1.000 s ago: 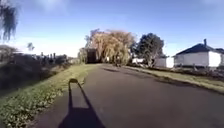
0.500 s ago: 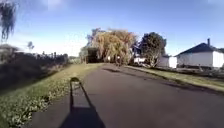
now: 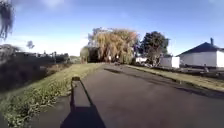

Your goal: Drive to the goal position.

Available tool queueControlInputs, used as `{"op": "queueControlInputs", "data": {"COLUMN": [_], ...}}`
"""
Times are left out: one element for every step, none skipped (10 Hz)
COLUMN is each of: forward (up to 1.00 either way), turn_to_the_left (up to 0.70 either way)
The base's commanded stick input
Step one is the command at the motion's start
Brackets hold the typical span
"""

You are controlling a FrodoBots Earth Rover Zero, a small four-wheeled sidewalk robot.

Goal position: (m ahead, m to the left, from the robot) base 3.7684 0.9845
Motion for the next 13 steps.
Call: {"op": "queueControlInputs", "data": {"forward": [1.0,1.0,1.0,1.0,1.0,1.0,1.0,1.0,1.0,1.0,1.0,1.0,1.0], "turn_to_the_left": [0.0,0.0,0.0,0.0,0.0,0.0,0.0,0.0,0.0,0.0,0.0,0.0,0.0]}}
